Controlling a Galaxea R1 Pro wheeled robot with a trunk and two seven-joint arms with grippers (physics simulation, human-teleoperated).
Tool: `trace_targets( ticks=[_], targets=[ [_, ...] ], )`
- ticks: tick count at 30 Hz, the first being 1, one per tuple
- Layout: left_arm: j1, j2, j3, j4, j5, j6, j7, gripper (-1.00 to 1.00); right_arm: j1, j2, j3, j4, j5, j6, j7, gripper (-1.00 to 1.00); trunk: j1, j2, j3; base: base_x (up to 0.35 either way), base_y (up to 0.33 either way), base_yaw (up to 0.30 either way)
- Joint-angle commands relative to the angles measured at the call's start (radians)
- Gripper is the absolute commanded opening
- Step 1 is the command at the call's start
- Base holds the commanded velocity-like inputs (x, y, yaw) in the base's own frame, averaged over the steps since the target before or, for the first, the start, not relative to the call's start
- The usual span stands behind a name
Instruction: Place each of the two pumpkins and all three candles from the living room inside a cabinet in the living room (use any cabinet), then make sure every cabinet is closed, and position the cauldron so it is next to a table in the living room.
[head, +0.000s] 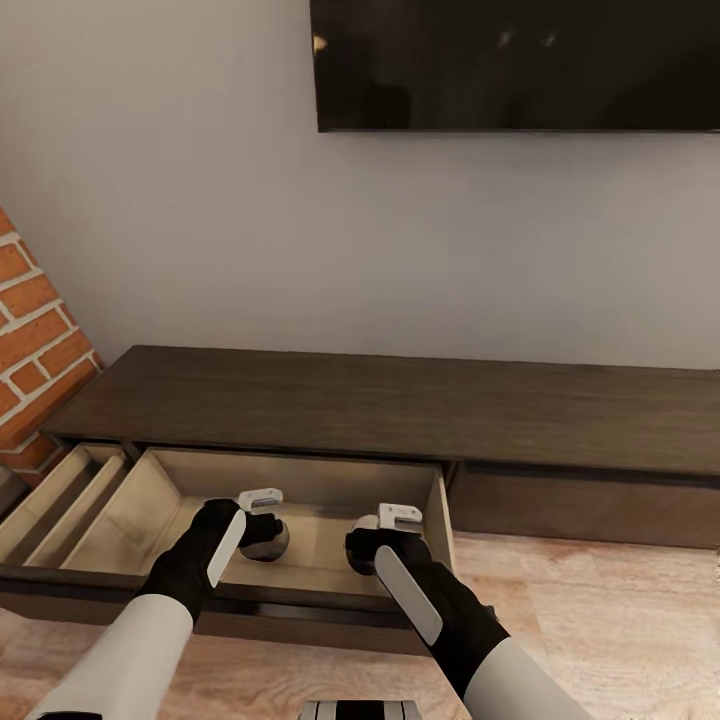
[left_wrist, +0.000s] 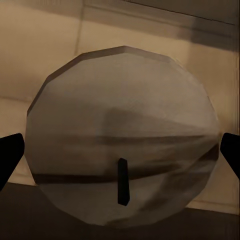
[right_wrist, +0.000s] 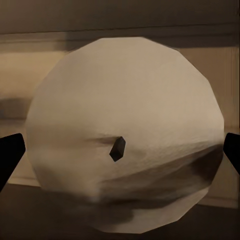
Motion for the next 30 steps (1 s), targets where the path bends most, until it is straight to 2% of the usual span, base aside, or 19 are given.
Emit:
trace_targets(
  ticks=[1,4,8,20,30],
  targets=[
    [0.0,0.0,0.0,0.0,0.0,0.0,0.0,-1.0,0.0,0.0,0.0,0.0,0.0,0.0,0.0,-1.0,0.0,0.0,0.001,0.0,0.0,-0.197],
    [0.0,0.0,0.0,0.0,0.0,0.0,0.0,-1.0,0.0,0.0,0.0,0.0,0.001,-0.001,0.001,-1.0,0.001,-0.001,-0.011,0.0,0.0,-0.068],
    [0.0,0.0,0.0,0.0,0.0,0.0,0.0,-1.0,0.0,0.0,0.0,0.0,0.002,-0.001,0.001,-1.0,0.001,-0.001,-0.01,0.0,0.0,-0.012],
    [0.0,0.0,0.0,0.0,-0.001,0.001,0.0,-1.0,0.0,0.0,0.0,0.0,0.004,-0.007,0.001,-1.0,0.006,-0.003,-0.053,0.0,0.0,-0.001],
    [0.0,0.0,0.0,0.0,-0.001,0.001,0.0,-1.0,0.0,0.0,0.001,0.001,0.006,-0.009,0.001,-1.0,0.006,-0.003,-0.053,0.029,0.012,0.0]
  ],
)
